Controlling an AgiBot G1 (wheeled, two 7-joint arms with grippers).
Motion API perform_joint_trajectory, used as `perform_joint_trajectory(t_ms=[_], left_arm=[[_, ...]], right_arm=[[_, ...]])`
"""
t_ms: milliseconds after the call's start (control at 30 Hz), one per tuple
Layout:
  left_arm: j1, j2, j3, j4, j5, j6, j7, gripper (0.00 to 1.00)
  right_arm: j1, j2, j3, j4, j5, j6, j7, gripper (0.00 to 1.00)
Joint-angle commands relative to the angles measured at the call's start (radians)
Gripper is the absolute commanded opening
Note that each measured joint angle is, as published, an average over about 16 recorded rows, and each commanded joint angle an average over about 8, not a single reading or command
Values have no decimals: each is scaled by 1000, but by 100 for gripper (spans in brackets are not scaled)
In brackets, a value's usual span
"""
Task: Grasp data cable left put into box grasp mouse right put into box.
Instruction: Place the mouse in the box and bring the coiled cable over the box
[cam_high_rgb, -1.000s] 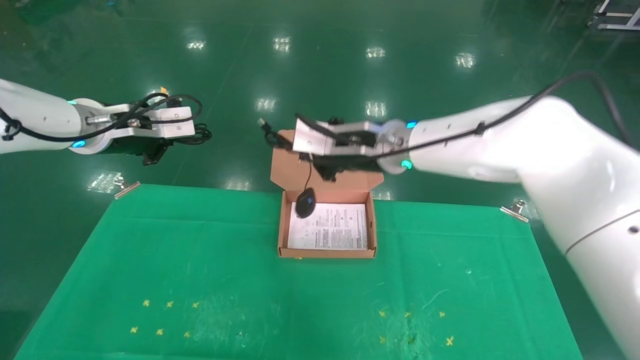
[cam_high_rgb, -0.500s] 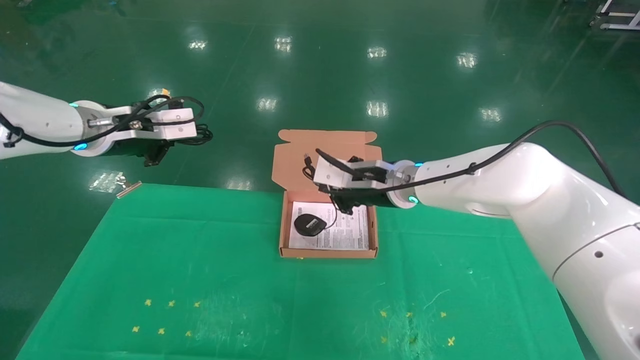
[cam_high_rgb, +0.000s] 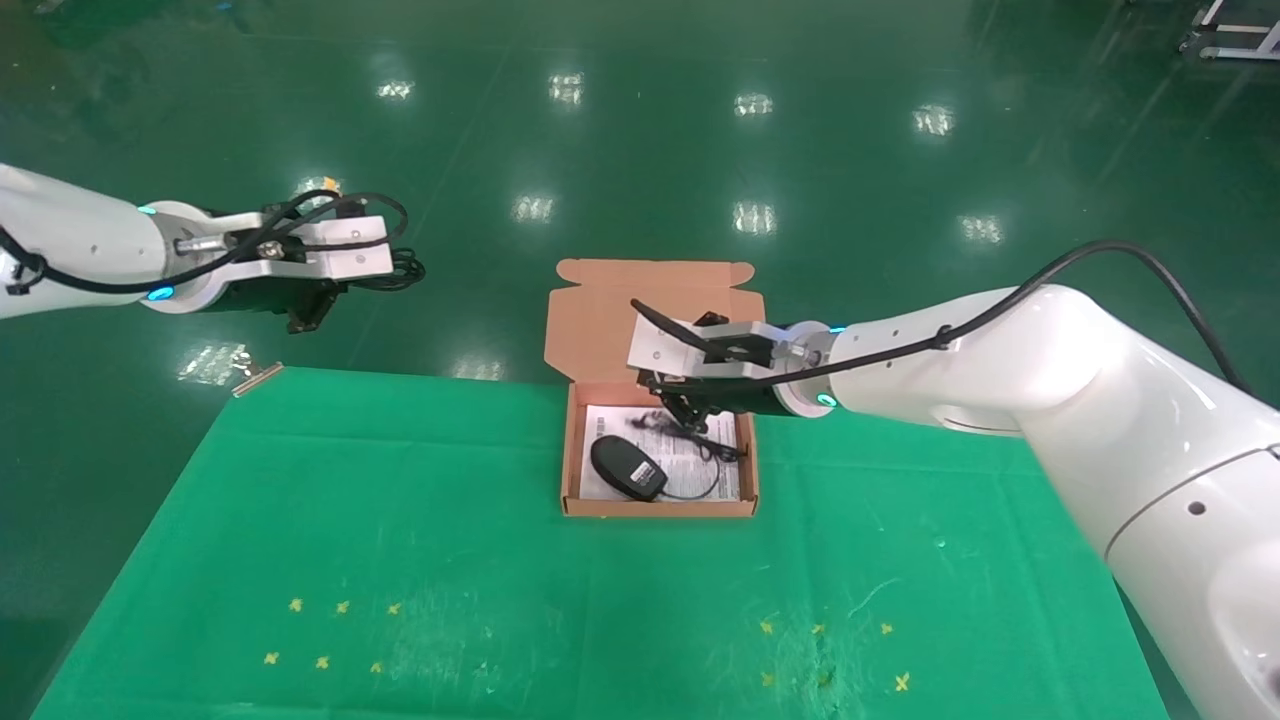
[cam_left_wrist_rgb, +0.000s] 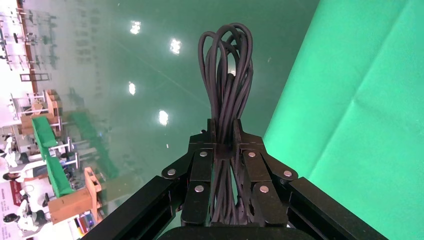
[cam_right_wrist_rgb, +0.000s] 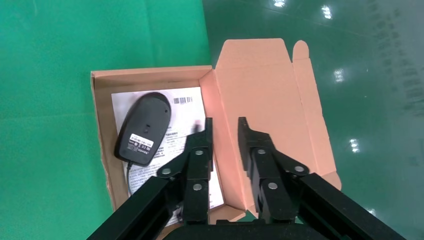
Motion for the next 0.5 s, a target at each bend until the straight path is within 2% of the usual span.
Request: perform_joint_trajectory(t_ms=[33,233,500], left_arm=[[-1,0,0,-1,1,3,-1,0],[49,61,3,12,-33,-89,41,0],[127,216,14,150,-103,-286,163,0]], right_arm=[[-1,6,1,7,4,1,-1,100],[21,81,8,59,-7,9,17,100],[42,220,5,170,-54,1,94,100]])
